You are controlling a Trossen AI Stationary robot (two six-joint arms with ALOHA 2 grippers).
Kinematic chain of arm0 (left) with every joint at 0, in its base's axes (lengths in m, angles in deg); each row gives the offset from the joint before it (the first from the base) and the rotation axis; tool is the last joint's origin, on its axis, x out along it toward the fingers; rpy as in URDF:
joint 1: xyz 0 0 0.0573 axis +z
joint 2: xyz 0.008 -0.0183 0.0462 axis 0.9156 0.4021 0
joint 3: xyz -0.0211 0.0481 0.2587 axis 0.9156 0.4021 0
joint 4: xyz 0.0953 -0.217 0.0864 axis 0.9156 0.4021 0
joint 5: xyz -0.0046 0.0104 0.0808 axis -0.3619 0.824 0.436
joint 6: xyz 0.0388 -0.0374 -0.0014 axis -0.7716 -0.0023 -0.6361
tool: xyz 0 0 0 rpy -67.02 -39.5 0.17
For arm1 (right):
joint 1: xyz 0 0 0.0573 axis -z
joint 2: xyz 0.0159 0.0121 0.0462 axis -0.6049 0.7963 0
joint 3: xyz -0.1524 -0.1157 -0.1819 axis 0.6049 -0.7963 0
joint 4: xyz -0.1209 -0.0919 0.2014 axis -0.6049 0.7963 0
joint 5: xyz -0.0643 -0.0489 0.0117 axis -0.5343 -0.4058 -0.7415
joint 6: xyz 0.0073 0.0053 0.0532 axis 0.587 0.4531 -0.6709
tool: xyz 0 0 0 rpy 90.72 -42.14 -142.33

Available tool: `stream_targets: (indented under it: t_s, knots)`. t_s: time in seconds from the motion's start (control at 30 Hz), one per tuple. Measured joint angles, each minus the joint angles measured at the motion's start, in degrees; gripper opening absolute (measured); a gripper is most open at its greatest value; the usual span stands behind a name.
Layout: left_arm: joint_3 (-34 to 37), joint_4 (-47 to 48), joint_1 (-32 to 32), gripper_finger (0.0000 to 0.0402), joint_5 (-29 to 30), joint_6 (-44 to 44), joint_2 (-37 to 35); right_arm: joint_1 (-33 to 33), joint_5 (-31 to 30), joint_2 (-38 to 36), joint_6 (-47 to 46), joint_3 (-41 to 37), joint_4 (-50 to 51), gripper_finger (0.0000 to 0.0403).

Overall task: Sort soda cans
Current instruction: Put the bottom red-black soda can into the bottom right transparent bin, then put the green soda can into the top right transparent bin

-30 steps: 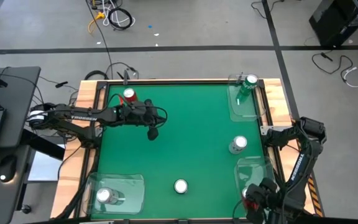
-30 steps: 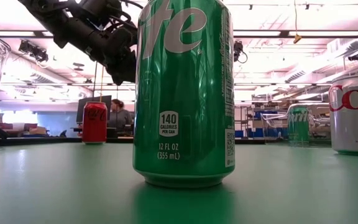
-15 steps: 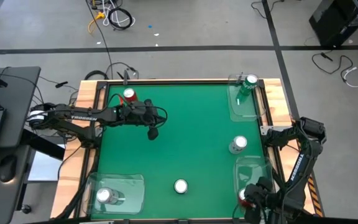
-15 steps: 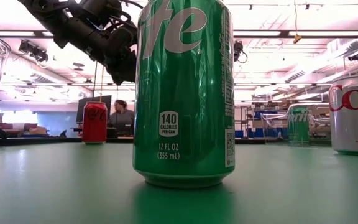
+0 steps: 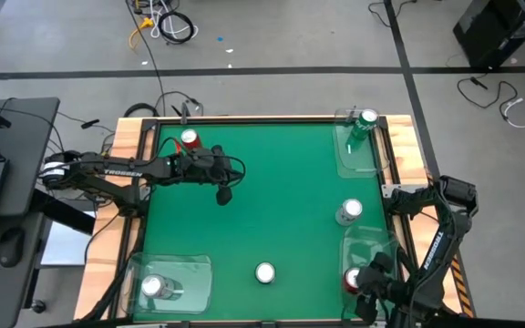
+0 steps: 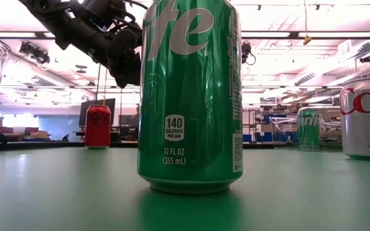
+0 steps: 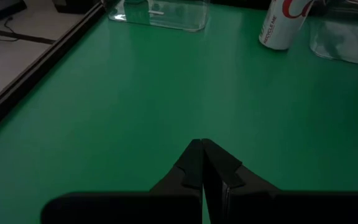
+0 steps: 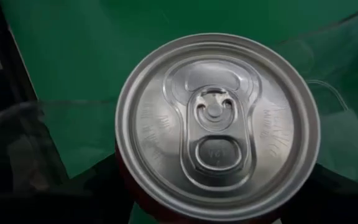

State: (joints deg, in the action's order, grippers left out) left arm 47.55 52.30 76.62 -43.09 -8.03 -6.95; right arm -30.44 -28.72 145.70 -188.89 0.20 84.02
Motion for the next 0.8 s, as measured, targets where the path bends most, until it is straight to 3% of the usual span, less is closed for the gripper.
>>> stream_targets:
  t_s: [0.17, 0.4, 0.8]
  knots:
    - [0.0, 0.0, 0.0, 0.0002, 0.0, 0.0, 0.0, 0.1, 0.4, 0.1, 0.9, -0.2, -2.1, 0.0317]
    - [0.0, -0.2, 0.0, 0.0002, 0.0, 0.1, 0.0, 1.0, 9.9, -1.7, 0.9, -0.4, -4.3, 0.036]
    - [0.0, -2.9, 0.0, 0.0002, -1.9, 0.9, 0.0, 1.9, 11.0, -6.1, 1.1, 3.7, 2.4, 0.0372]
